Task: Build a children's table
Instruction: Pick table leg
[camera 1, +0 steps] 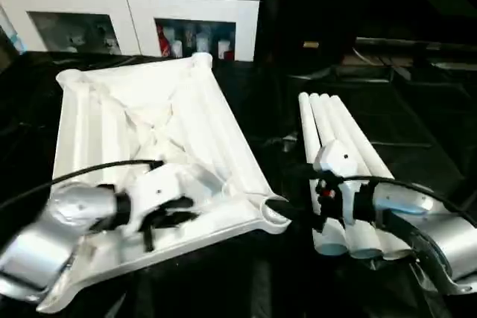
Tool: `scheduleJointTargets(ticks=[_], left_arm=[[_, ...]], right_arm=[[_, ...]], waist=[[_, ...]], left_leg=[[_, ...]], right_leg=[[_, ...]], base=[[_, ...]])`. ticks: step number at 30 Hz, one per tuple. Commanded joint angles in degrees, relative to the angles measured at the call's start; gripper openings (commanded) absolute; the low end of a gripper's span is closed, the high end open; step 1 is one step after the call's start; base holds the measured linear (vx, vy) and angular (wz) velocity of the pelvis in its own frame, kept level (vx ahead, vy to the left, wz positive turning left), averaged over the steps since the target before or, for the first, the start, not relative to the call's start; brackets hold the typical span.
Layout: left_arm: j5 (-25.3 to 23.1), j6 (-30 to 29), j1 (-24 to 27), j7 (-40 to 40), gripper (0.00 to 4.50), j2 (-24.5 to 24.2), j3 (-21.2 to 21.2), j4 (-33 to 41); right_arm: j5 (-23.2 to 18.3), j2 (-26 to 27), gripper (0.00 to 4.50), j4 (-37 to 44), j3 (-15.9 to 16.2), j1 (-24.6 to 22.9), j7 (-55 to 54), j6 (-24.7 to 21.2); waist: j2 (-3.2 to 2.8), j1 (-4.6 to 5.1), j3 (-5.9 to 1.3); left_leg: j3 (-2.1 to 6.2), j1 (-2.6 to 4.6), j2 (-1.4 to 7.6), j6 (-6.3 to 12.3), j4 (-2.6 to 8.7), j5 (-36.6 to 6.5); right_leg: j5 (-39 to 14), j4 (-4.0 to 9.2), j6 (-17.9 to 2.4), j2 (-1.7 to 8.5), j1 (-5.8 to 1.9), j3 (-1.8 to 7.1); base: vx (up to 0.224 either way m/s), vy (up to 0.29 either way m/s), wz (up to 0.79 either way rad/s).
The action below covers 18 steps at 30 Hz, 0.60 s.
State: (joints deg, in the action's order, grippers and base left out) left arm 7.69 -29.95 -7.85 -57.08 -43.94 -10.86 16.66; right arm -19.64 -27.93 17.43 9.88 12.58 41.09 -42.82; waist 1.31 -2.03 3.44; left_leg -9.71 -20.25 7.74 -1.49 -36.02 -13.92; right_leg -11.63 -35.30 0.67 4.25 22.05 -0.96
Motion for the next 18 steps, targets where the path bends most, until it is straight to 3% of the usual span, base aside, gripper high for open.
scheduleJointTargets(ticks=[1,2,3,5,7,8,10,11,12,14,18], left_arm=[[1.1,0.0,-0.2,0.7,1.55,0.4,2.0,1.0],[1.7,-0.2,-0.3,1.1,1.67,1.0,2.6,1.2],[4.5,-1.5,-0.8,2.8,1.81,3.6,5.1,2.4],[7.8,-4.0,-1.0,4.5,1.9,6.6,6.3,4.8],[9.1,-5.3,-0.8,5.3,2.0,8.0,6.2,6.2],[9.4,-5.9,-0.7,5.6,2.21,8.6,5.8,6.9],[9.2,-5.8,-0.3,5.8,2.27,9.0,4.9,7.3],[9.1,-5.6,-0.2,5.9,2.34,9.2,4.5,7.5],[9.1,-5.5,-0.2,6.0,2.43,9.4,4.2,7.6],[8.9,-5.4,-0.3,6.0,2.64,9.7,4.0,7.7],[9.8,-7.1,-0.9,5.8,2.76,8.8,3.2,8.8]], right_arm=[[-0.3,1.2,4.49,0.6,-2.7,1.4,-3.5,-4.3],[-0.1,2.2,4.5,0.3,-3.4,1.9,-5.0,-5.8],[1.0,7.4,4.5,-1.4,-7.2,4.3,-12.6,-14.0],[3.2,11.5,4.5,-2.7,-10.5,6.7,-19.8,-21.3],[4.5,12.5,4.5,-2.6,-11.2,7.6,-22.0,-23.9],[5.2,13.7,4.5,-2.7,-12.5,8.3,-23.7,-26.7],[6.5,15.3,4.5,-2.9,-13.9,9.1,-25.5,-30.0],[7.1,15.3,4.5,-2.8,-13.9,9.5,-26.1,-31.7],[7.6,15.3,4.5,-2.9,-13.8,9.8,-26.4,-33.7],[7.9,16.0,4.5,-3.0,-14.3,10.0,-27.1,-35.7],[8.2,18.5,4.5,-2.8,-16.6,11.4,-30.6,-44.2]], waist=[[-0.15,0.0,-2.7],[-0.28,-0.1,-2.82],[-0.21,0.04,-2.66],[-0.12,0.12,-2.97],[-0.28,-0.08,-2.97],[-0.15,-0.35,-3.09],[0.02,-0.38,-3.06],[0.2,-0.39,-3.21],[-0.13,-0.48,-3.23],[-0.05,-0.4,-3.13],[-0.21,-0.29,-3.01]], left_leg=[[1.88,0.47,4.7,-0.48,6.01,-8.5],[1.93,0.56,4.73,-0.8,5.99,-8.5],[1.76,0.62,4.66,-1.36,6.03,-8.1],[1.79,0.58,4.41,-2.91,5.98,-6.0],[1.7,0.75,4.44,-3.72,5.94,-5.0],[1.39,0.68,4.2,-3.72,5.75,-3.2],[1.4,0.37,4.02,-3.18,5.8,-2.2],[1.4,0.33,4.03,-2.94,5.75,-1.6],[1.4,0.38,4.05,-2.83,5.71,-0.9],[1.39,0.31,4.08,-3.08,5.79,-1.3],[1.44,0.47,4.18,-4.89,5.92,-3.1]], right_leg=[[-11.1,3.53,-14.8,3.9,-1.4,2.37],[-10.9,3.44,-14.8,3.95,-1.4,2.31],[-10.1,3.42,-14.8,3.81,-1.26,2.41],[-8.0,3.05,-15.5,3.66,-1.34,2.22],[-6.6,2.9,-15.4,3.58,-1.3,2.16],[-3.6,2.74,-14.7,3.41,-1.6,2.18],[-2.5,2.76,-14.2,3.43,-1.85,2.34],[-2.7,2.77,-13.7,3.5,-1.99,2.35],[-2.3,2.73,-13.4,3.53,-2.02,2.39],[-2.9,2.82,-13.1,3.46,-2.04,2.39],[-5.9,2.93,-12.5,3.38,-1.89,2.48]], base=[[0.0,0.0,0.0],[0.0,0.0,0.0],[0.0,0.0,0.0],[0.0,0.0,0.0],[0.0,0.0,0.0],[0.0,0.0,0.0],[0.0,0.0,0.0],[0.0,0.0,0.0],[0.0,0.0,0.0],[0.0,0.0,0.0],[0.0,0.0,0.0]])
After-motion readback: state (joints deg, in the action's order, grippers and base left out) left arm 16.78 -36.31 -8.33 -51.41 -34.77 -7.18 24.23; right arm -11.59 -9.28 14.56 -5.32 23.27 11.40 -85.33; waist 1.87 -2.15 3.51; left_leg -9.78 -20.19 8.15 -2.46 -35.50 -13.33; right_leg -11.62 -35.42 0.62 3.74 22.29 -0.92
